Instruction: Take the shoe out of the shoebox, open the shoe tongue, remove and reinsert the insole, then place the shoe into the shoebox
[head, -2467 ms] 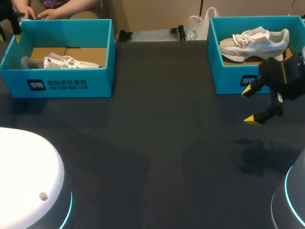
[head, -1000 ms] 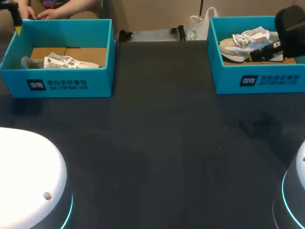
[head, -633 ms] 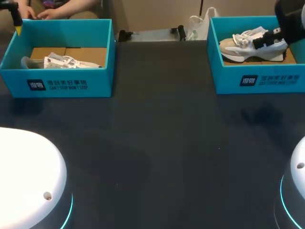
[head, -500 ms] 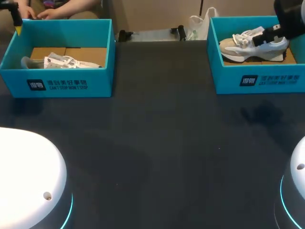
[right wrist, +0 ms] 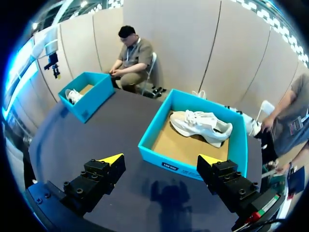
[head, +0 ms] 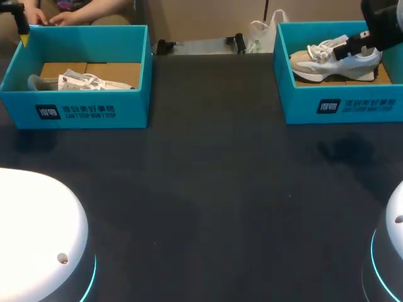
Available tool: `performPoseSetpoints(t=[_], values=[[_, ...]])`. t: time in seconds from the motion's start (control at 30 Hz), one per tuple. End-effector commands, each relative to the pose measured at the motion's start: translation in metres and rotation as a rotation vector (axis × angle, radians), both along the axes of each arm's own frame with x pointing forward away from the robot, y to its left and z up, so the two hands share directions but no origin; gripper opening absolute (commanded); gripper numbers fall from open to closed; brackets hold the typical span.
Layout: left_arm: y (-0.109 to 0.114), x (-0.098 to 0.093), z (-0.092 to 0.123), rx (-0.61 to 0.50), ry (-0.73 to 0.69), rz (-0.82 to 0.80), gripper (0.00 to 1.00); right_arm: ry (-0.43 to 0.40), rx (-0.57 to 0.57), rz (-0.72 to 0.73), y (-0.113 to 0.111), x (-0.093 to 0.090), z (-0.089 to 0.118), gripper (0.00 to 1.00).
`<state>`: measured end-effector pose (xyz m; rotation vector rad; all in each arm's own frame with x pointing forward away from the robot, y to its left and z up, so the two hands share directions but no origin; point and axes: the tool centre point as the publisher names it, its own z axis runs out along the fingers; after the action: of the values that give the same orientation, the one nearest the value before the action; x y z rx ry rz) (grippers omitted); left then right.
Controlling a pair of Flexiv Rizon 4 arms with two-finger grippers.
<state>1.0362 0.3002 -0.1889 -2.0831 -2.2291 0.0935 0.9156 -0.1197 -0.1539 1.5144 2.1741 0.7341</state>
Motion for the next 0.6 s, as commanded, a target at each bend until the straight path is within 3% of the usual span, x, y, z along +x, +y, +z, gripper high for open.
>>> performPoseSetpoints(t=[0.03,0.33,0.6], values=[[0.0,-0.001,0.001,0.002,0.0,0.0,1.0,0.032,-0.01,-0.069,-0.007,0.002,-0.003,1.0],[0.0,-0.001,0.001,0.002,0.0,0.0,1.0,0.095,0.054,-0.196,-0.032,0.019,-0.005,1.0],[0.0,-0.001,0.001,0.002,0.0,0.0,1.0,0.168,0.042,-0.256,-0.058,0.049,-0.015,1.0]])
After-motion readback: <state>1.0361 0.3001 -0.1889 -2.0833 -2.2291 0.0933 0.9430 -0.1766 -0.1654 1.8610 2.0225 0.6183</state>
